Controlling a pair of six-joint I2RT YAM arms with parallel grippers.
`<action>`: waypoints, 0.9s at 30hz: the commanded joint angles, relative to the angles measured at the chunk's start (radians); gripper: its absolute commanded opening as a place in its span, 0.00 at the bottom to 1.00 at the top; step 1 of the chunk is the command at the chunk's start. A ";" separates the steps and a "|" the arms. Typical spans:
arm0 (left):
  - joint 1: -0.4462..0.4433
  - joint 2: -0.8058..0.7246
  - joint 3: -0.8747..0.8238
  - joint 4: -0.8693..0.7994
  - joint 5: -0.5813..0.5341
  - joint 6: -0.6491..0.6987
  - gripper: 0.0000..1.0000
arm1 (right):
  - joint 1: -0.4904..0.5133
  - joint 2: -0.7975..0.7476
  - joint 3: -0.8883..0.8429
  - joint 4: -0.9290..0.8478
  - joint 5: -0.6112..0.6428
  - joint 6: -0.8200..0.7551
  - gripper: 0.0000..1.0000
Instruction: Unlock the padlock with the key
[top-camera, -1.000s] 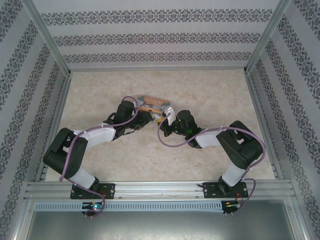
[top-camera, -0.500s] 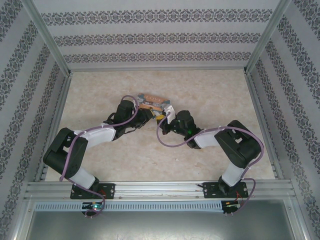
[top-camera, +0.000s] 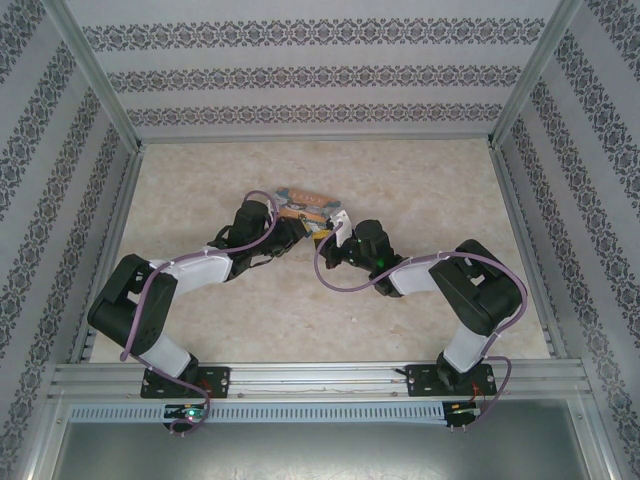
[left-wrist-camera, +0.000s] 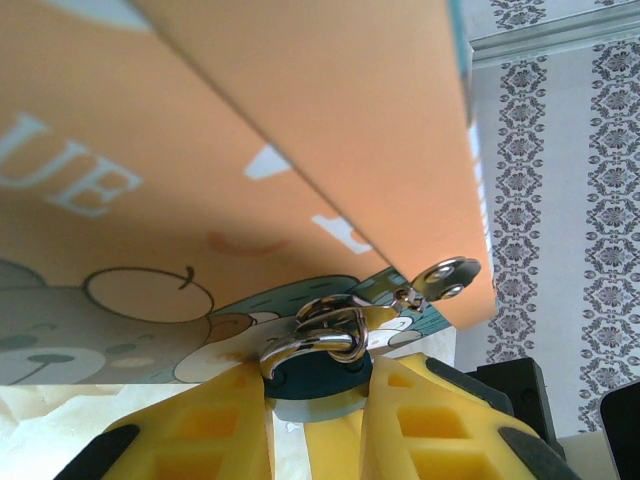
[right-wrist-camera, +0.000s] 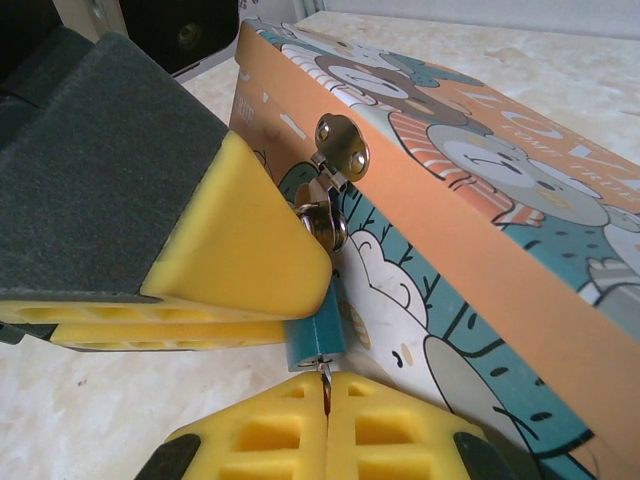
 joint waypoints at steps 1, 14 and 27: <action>-0.075 0.029 -0.009 0.026 0.177 0.035 0.23 | 0.016 -0.028 0.026 0.210 -0.065 0.016 0.00; -0.075 0.116 -0.062 0.202 0.157 -0.025 0.25 | 0.014 -0.002 -0.064 0.163 0.031 0.016 0.00; -0.073 0.162 -0.096 0.270 0.138 -0.046 0.37 | 0.011 0.003 -0.137 0.122 0.048 0.034 0.00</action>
